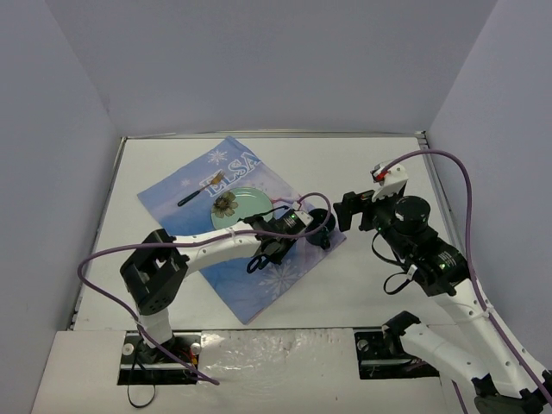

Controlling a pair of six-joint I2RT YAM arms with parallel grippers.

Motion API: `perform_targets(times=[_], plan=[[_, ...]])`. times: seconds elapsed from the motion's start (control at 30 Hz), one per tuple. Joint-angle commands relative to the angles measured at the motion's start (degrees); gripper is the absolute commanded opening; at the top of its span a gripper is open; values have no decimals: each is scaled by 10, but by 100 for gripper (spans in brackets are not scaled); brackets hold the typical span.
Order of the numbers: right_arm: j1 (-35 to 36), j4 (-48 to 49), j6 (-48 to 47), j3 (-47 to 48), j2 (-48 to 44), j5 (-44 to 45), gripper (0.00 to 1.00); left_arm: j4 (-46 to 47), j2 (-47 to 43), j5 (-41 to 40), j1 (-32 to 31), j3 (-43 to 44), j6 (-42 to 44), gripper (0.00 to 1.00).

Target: Set the dinner table for one person

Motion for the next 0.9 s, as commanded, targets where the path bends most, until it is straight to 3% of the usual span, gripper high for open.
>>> perform_targets(times=[0.0, 0.77, 0.87], plan=[[0, 19, 2, 23, -10, 24, 97, 44, -25, 12, -5, -26, 30, 0], [1, 17, 3, 27, 2, 22, 97, 102, 2, 17, -6, -88, 38, 0], [0, 17, 4, 26, 1, 22, 97, 98, 4, 10, -6, -91, 34, 10]])
